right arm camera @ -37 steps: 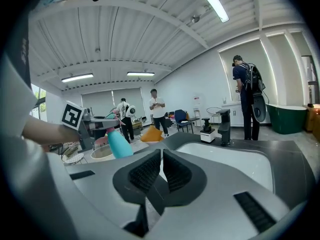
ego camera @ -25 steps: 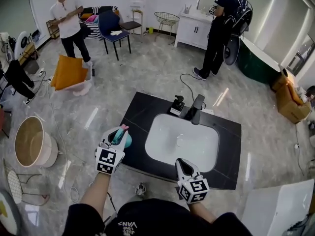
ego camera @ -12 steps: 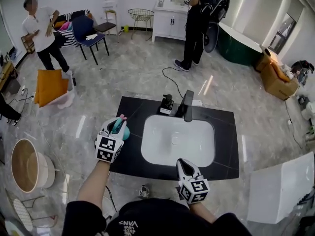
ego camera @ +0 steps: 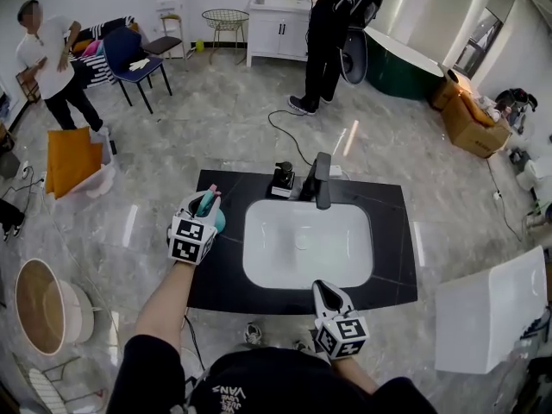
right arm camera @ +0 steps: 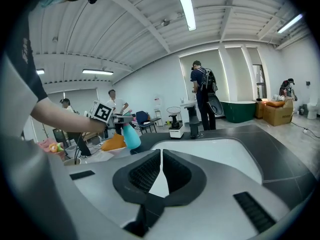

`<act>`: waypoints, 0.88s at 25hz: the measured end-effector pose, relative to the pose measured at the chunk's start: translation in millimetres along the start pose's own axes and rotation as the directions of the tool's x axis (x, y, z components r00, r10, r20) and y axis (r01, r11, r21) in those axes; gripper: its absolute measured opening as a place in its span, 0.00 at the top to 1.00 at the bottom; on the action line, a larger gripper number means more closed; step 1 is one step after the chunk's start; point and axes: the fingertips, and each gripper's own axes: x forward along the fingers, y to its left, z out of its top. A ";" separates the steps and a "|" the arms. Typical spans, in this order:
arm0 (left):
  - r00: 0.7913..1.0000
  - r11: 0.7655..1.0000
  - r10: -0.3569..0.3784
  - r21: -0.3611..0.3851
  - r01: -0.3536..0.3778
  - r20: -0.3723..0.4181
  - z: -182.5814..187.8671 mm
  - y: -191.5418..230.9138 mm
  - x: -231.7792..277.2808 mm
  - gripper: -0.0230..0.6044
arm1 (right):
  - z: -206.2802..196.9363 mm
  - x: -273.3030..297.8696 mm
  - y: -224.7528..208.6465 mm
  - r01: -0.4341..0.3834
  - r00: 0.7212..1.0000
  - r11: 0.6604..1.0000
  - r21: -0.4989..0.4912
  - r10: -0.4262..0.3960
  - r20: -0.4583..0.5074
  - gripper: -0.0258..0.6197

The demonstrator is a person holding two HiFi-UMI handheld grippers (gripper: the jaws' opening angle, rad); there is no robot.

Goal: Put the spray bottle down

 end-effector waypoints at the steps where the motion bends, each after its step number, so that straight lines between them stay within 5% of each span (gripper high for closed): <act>1: 1.000 1.000 -0.004 -0.003 0.003 -0.007 -1.8 1.9 4.3 0.85 | -0.8 -1.1 -1.6 0.009 1.000 1.000 0.003 -0.009 -0.001 0.94; 22: 0.997 0.999 -0.025 -0.038 0.022 -0.074 -10.4 15.6 44.1 0.83 | 2.0 -2.0 -17.5 0.068 0.998 0.998 0.015 -0.068 -0.003 0.94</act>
